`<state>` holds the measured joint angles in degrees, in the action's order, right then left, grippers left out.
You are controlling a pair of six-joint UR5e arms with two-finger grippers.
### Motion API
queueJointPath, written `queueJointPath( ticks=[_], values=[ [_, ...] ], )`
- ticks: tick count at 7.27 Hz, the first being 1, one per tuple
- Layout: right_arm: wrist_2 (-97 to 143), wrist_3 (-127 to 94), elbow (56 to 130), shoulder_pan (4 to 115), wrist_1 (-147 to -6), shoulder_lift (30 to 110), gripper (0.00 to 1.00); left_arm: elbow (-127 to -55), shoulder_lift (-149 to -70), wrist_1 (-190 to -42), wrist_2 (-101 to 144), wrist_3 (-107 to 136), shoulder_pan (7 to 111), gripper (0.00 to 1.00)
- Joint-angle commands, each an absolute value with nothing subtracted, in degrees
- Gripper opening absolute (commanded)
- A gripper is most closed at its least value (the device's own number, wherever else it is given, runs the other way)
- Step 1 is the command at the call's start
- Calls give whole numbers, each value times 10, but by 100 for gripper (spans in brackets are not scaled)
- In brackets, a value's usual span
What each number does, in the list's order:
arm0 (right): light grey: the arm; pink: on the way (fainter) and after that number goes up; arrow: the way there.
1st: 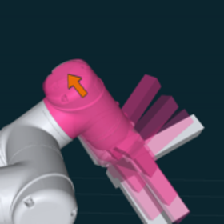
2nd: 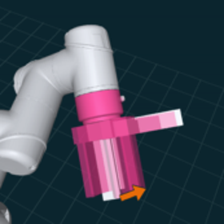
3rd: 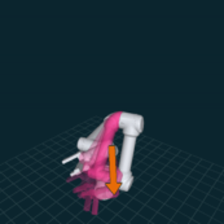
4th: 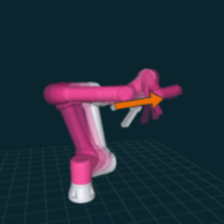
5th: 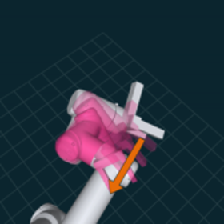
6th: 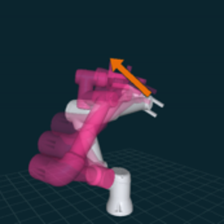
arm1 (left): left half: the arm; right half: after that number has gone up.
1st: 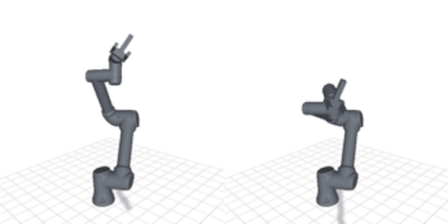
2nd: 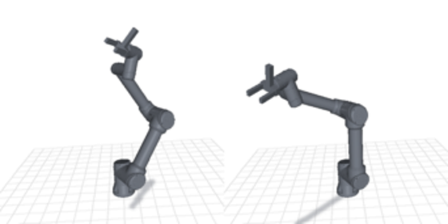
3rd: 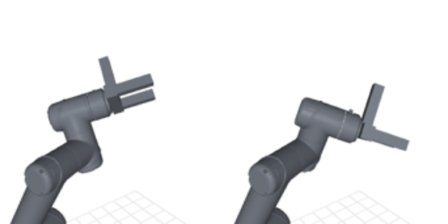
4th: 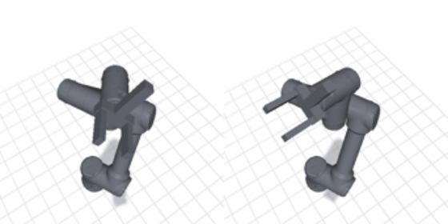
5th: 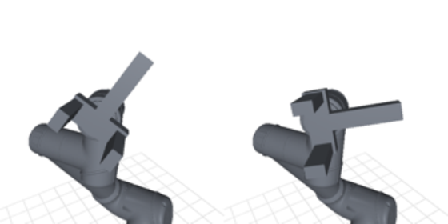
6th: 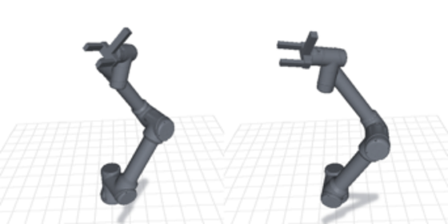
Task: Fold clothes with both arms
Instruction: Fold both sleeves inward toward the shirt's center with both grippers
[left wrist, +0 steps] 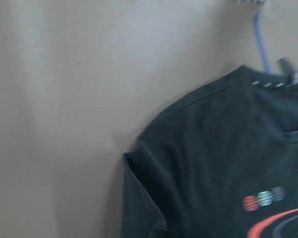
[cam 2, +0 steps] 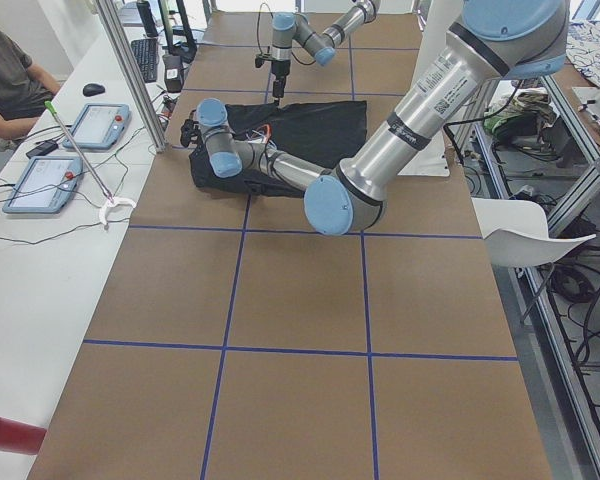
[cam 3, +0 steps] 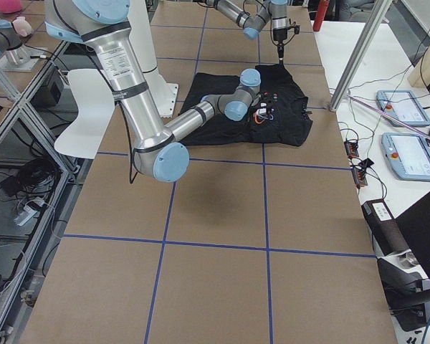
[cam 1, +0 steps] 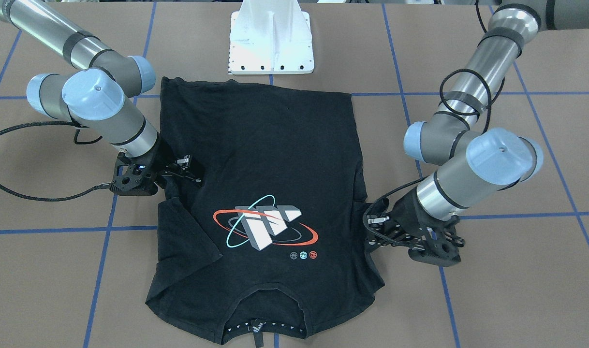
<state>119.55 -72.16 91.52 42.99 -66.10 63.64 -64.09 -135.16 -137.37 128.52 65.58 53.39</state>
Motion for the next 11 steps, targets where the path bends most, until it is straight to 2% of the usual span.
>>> queueJointPath(
  ticks=[1, 2, 4, 5, 6, 7, 9, 10, 11],
  values=[
    [1197, -722, 915, 432, -661, 638, 100, -611, -1396, -1374, 1211, 721, 498, 0],
    [1196, -722, 914, 431, -661, 640, 100, -580, -1417, -1375, 1184, 725, 491, 0],
    [1196, -722, 914, 432, -662, 640, 100, -571, -1417, -1381, 1160, 724, 484, 0],
    [1196, -722, 914, 432, -662, 641, 100, -576, -1418, -1382, 1159, 725, 483, 64],
    [1195, -722, 917, 432, -662, 641, 100, -589, -1417, -1380, 1165, 725, 485, 84],
    [1186, -732, 932, 432, -662, 653, 100, -643, -1401, -1372, 1174, 730, 488, 88],
    [1154, -842, 1014, 417, -663, 716, 100, -795, -1282, -1374, 1209, 767, 486, 88],
    [1096, -954, 1059, 363, -663, 754, 100, -849, -1235, -1374, 1209, 768, 483, 88],
    [990, -1021, 1103, 283, -666, 789, 100, -870, -1217, -1374, 1209, 781, 481, 88]
  ],
)
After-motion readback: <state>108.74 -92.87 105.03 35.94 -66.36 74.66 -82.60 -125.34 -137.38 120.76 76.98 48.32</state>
